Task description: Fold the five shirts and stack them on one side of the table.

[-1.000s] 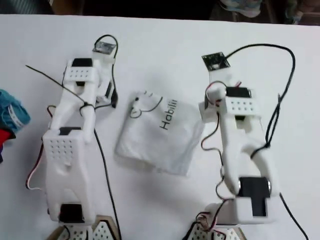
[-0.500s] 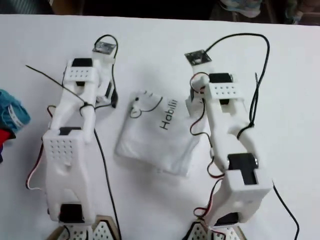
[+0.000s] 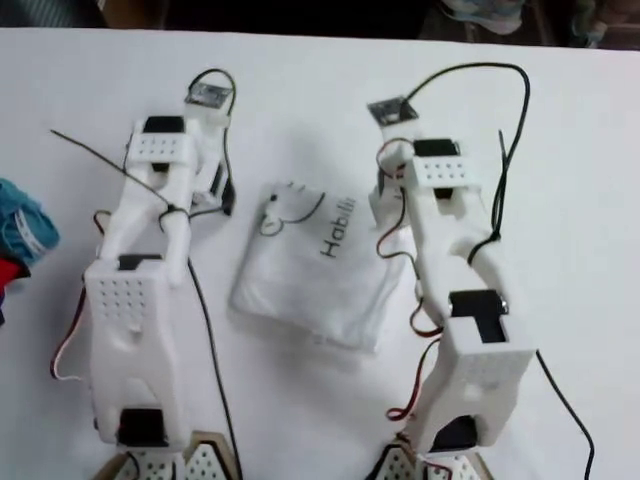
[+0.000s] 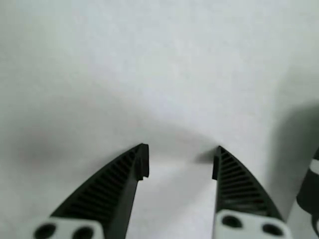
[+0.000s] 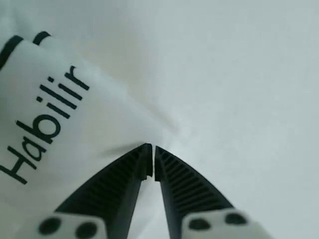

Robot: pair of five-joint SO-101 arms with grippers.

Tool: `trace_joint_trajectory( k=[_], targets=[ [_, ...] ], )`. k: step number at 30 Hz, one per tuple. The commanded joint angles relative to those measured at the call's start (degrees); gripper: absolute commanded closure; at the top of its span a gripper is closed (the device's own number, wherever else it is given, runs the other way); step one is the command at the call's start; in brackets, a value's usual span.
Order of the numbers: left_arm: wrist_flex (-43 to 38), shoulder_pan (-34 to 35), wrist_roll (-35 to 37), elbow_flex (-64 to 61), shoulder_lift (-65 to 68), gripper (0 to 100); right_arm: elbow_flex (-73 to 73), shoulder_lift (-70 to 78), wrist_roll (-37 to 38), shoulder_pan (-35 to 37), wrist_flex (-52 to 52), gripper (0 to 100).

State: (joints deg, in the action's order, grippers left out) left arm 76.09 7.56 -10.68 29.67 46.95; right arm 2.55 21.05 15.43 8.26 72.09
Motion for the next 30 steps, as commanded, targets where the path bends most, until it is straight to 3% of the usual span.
trace_joint_trajectory(
  k=[1, 12, 19, 30],
  targets=[
    [-1.85, 0.18, 0.53, 0.57, 0.35, 77, 4.92, -0.31, -0.09, 0.22, 1.10, 97.8],
    [-1.85, 0.18, 0.53, 0.57, 0.35, 77, 11.52, 0.31, 0.00, 0.22, 9.98, 96.0],
    [-1.85, 0.18, 0.53, 0.57, 0.35, 77, 11.43, 3.12, 0.00, 0.31, 12.35, 72.4],
    [-1.85, 0.18, 0.53, 0.57, 0.35, 77, 12.22, 12.79, -0.18, 0.22, 11.82, 80.4]
  ],
)
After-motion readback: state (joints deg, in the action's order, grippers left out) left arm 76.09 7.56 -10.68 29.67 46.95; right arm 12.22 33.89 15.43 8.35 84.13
